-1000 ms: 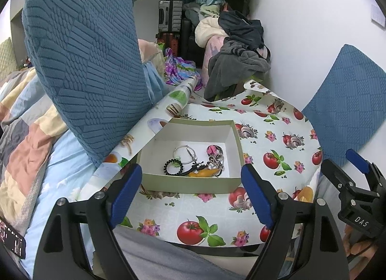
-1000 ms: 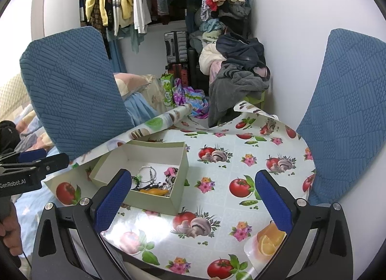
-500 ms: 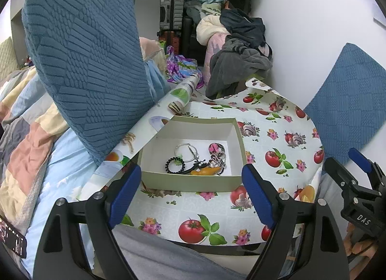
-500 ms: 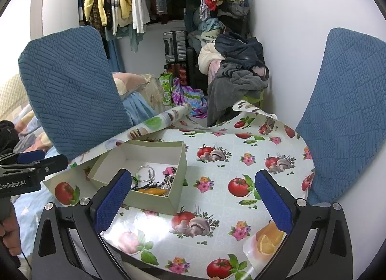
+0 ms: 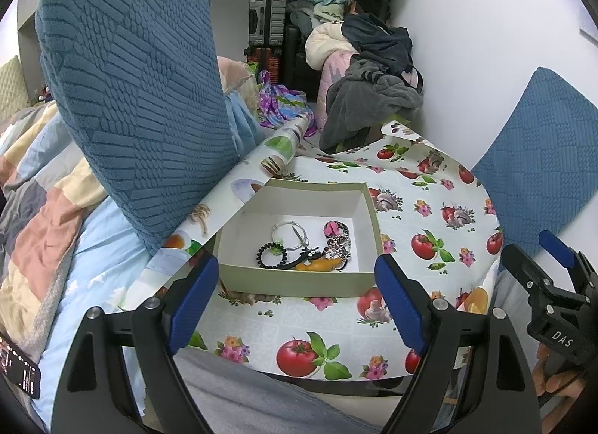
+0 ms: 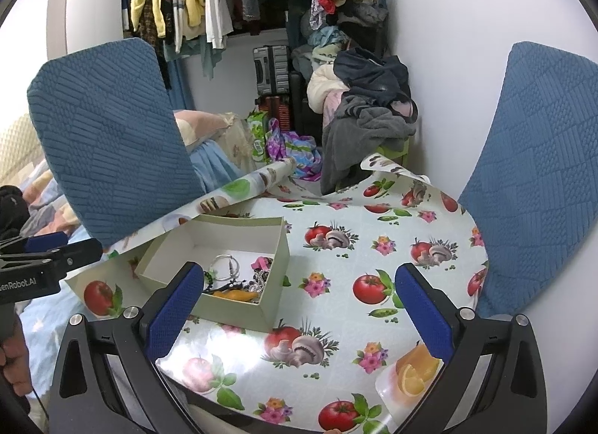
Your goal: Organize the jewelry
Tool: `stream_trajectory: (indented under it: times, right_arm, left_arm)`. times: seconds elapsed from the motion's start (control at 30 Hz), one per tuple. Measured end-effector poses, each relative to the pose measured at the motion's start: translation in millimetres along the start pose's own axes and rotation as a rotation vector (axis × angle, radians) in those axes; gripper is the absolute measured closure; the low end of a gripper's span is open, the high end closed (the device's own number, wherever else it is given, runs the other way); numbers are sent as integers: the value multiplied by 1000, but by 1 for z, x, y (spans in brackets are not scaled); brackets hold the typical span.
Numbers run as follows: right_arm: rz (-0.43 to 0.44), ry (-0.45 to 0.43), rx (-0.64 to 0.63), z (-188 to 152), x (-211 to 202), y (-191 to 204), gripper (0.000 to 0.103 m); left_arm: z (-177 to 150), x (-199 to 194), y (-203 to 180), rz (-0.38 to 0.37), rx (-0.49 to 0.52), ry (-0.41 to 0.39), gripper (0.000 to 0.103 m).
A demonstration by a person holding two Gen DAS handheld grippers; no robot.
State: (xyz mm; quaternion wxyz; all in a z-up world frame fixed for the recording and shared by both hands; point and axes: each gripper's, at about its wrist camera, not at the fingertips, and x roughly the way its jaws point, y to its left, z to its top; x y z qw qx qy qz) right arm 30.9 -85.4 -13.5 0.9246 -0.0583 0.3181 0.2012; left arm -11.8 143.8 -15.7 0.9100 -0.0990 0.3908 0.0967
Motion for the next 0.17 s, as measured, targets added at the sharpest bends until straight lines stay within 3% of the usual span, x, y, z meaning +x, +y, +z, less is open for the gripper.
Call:
stream_trajectory:
  times: [0.17]
  right_arm:
    - [-1, 3, 4, -2, 1, -1, 0]
  left_arm:
    - [-2, 1, 2, -9, -7, 6, 18]
